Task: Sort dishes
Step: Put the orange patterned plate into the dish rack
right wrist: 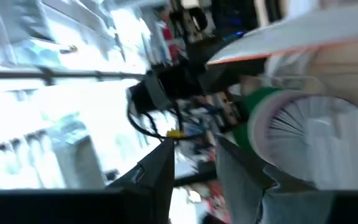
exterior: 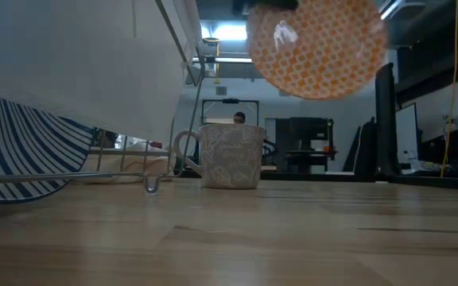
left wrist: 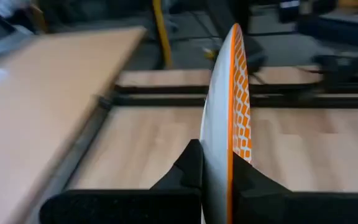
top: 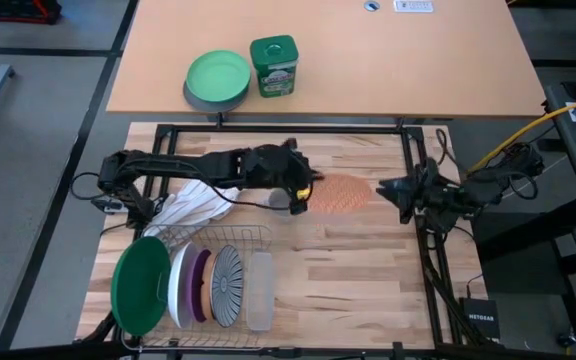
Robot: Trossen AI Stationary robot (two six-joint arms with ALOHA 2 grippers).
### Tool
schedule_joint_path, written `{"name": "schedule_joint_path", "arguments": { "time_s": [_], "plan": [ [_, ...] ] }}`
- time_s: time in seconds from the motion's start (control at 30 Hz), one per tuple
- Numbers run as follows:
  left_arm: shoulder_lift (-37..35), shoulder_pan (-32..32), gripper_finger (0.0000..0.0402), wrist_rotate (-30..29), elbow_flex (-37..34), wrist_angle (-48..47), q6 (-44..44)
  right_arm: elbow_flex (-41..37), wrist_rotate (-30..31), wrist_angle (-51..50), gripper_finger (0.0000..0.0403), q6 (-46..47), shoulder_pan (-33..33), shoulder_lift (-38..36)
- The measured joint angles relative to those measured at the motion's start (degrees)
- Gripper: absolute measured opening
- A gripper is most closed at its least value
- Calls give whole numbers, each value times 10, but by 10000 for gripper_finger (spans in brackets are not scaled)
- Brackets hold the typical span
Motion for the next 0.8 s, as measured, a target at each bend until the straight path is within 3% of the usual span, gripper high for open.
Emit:
{"name": "schedule_joint_path", "arguments": {
  "time_s": [0.3, 0.57, 0.8],
  "plan": [
    [-49, 0, 0, -183, 0, 40, 191, 0, 152, 48, 120, 13, 0, 17],
    [-56, -8, 0, -202, 0, 123, 370, 0, 260, 56, 120, 152, 0, 78],
    [-56, -28, 0, -202, 0, 137, 482, -1, 359, 95, 120, 164, 0, 119]
  ]
}}
